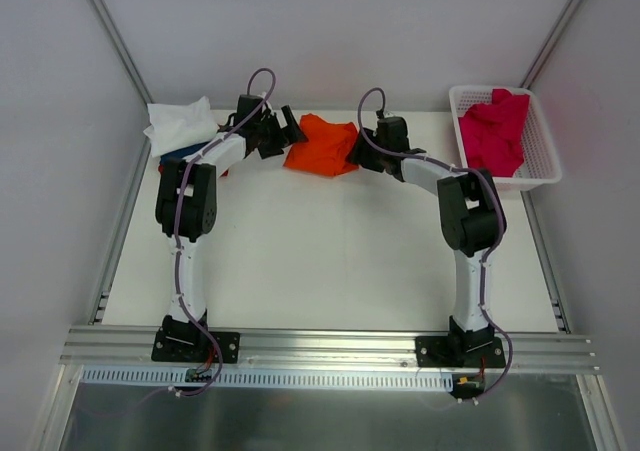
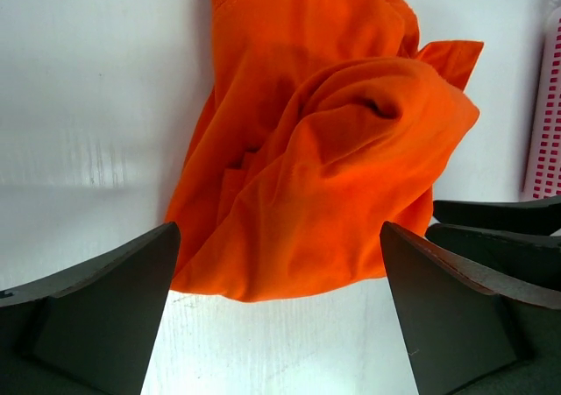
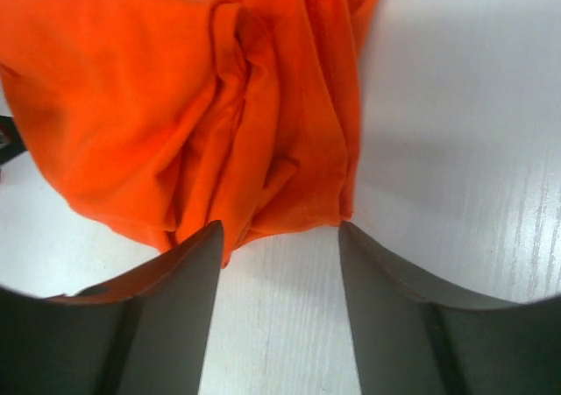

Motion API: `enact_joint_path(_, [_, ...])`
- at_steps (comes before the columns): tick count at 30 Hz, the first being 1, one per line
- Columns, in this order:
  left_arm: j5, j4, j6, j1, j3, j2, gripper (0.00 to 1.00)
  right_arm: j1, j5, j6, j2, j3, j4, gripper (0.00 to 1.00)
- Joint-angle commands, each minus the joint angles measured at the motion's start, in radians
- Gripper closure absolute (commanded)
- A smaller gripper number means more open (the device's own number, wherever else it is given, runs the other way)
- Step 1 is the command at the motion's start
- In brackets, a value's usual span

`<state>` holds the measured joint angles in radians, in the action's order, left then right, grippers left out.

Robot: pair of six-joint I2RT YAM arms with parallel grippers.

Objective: Fold and stack the t-shirts
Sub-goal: Fold the long partially folded tshirt into a neat square, then smooth out wrinkles on the folded tshirt

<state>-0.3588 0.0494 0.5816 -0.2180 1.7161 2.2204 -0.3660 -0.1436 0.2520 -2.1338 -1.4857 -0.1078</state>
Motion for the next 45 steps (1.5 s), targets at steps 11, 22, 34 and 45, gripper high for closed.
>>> enact_joint_path(11, [-0.028, -0.017, -0.032, 0.032, 0.025, -0.007, 0.01, 0.001, -0.051, -0.046, 0.115, 0.033, -0.023, 0.25])
enact_joint_path(22, [-0.137, -0.037, 0.047, 0.080, 0.185, 0.156, 0.01, 0.002, -0.111, -0.072, 0.282, 0.137, -0.067, 0.25])
enact_joint_path(34, [-0.177, -0.077, 0.126, 0.081, 0.316, 0.266, 0.01, 0.007, -0.116, -0.062, 0.290, 0.159, -0.073, 0.26])
enact_joint_path(45, [-0.226, -0.102, 0.127, 0.078, 0.247, 0.240, 0.01, 0.012, -0.126, -0.042, 0.258, 0.180, -0.095, 0.26])
